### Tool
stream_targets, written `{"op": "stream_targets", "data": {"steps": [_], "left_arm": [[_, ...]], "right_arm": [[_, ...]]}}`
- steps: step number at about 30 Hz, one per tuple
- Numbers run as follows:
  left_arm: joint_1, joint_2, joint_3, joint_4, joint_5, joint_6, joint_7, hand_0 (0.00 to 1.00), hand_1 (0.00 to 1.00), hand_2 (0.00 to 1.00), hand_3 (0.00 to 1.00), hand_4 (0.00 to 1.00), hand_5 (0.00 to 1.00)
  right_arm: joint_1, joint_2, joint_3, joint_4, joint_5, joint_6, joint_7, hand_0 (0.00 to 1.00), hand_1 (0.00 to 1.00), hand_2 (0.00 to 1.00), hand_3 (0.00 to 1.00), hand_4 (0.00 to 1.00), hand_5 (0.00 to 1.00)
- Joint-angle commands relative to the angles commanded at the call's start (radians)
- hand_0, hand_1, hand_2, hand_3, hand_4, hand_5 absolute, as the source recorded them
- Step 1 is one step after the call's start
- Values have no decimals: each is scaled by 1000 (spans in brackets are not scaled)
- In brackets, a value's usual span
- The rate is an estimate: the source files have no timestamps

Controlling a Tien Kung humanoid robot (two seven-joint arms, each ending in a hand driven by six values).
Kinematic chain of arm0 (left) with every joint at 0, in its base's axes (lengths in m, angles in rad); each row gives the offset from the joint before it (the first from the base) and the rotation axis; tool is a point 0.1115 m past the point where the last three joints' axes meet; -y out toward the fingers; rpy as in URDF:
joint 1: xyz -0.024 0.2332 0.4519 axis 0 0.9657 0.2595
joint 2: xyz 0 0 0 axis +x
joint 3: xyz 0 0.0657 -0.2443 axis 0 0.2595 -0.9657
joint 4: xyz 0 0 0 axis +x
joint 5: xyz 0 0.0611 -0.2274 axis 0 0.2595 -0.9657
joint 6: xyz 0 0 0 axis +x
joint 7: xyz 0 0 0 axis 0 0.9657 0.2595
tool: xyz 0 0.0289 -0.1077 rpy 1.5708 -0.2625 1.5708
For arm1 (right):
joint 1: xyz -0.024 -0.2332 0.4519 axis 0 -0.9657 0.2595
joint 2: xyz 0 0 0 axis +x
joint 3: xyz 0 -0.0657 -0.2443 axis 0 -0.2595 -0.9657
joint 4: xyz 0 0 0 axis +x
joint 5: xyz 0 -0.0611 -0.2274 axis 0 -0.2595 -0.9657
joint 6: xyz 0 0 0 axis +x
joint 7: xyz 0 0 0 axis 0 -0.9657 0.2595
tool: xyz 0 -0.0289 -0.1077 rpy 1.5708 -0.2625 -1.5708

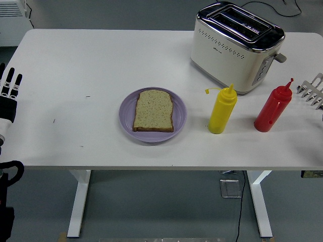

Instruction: Pick up the cup,pour liquid into bread,place the cup on the desk

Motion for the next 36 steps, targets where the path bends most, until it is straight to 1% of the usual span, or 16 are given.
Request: {"op": "stream_targets", "data": {"steps": [2,3,8,9,13,20,21,29,36], "left_arm": [[1,0,0,0,0,0,0,786,743,744,702,516,992],[1,0,0,0,0,0,0,786,743,744,702,514,994],[-1,0,-3,0,0,0,0,786,743,744,702,514,994],[-1,0,-3,0,0,0,0,786,742,744,702,514,997],[-3,0,-6,0,0,1,0,786,742,744,702,514,997],[-6,-1,-10,0,-1,1,0,785,742,744,703,514,997],[-6,-1,-11,0,-1,1,0,787,742,744,702,515,998],[-8,-1,-13,0,0,1,0,786,742,744,702,514,998],[-8,-1,-15,0,1,1,0,786,743,744,702,515,998]], "right_arm": [[-2,-1,-6,-1,-22,1,4,956,883,957,998,754,312],[-3,-2,-8,-1,-27,1,5,969,909,968,998,786,261],[-3,-7,-36,5,-56,-5,18,969,909,968,998,786,261],[-3,-7,-38,6,-58,-5,19,976,913,976,998,806,231],[10,-5,-58,12,-63,-11,25,976,913,976,998,806,231],[54,3,-108,15,-58,-23,31,977,912,976,998,810,229],[63,5,-116,13,-58,-24,31,978,912,978,998,825,227],[130,29,-175,-9,-52,-30,35,977,910,977,998,833,218],[160,44,-201,-10,-34,-26,39,976,910,978,998,833,219]]}}
